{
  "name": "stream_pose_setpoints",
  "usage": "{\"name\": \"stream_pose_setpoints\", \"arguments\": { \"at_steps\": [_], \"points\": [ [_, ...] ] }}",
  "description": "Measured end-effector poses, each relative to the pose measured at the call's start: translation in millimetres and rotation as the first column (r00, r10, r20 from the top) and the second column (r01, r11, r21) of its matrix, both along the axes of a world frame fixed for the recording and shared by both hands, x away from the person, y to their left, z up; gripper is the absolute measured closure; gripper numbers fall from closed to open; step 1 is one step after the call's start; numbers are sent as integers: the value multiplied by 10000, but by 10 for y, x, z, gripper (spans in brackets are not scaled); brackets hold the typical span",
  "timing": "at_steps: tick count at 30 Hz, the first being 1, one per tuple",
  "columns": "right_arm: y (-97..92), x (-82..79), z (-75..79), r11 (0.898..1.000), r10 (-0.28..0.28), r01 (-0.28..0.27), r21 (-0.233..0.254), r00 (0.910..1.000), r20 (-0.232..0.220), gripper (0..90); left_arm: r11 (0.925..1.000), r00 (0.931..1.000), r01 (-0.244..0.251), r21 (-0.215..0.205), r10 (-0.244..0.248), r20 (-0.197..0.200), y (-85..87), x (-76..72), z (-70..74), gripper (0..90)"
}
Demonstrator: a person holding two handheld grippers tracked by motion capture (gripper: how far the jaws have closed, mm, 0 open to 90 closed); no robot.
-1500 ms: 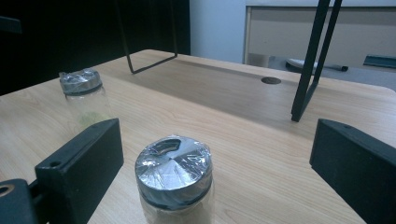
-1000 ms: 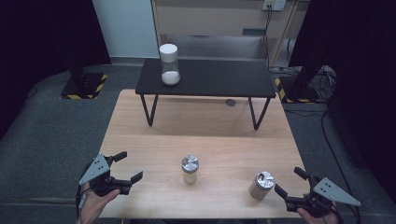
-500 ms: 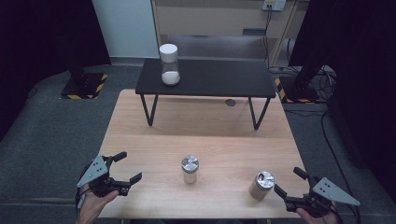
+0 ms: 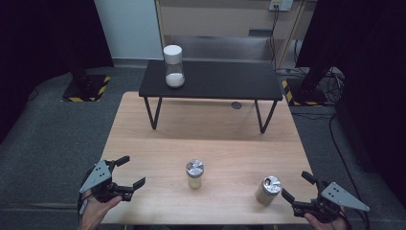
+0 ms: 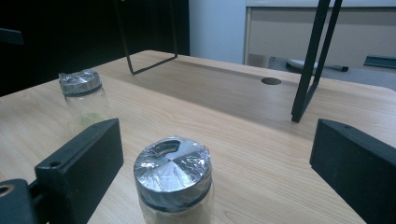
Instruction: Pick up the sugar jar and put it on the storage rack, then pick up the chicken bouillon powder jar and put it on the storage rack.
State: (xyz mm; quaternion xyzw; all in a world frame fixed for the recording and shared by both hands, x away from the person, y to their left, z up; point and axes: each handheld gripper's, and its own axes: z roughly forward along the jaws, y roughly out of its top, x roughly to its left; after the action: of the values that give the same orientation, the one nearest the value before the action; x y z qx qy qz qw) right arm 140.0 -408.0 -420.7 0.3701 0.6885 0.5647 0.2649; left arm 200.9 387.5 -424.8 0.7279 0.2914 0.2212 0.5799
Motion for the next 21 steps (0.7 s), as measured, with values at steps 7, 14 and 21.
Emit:
{"name": "stream_pose_setpoints", "arguments": {
  "at_steps": [7, 14, 21],
  "points": [
    [-6, -9, -6, 10000, -36, 36, 8, 10000, 3, 34, 10000, 10000, 72, 29, -72, 11, -12, -8, 19, 24],
    [-2, -27, 2, 10000, -72, 72, -26, 10000, 38, 34, 10000, 10000, 81, -44, -81, -4, -3, 15, -1, 24],
    [-4, -44, 13, 9999, -142, 141, 67, 9998, 165, 34, 9999, 9999, 137, 35, -137, -48, -15, 23, 11, 24]
  ]
}}
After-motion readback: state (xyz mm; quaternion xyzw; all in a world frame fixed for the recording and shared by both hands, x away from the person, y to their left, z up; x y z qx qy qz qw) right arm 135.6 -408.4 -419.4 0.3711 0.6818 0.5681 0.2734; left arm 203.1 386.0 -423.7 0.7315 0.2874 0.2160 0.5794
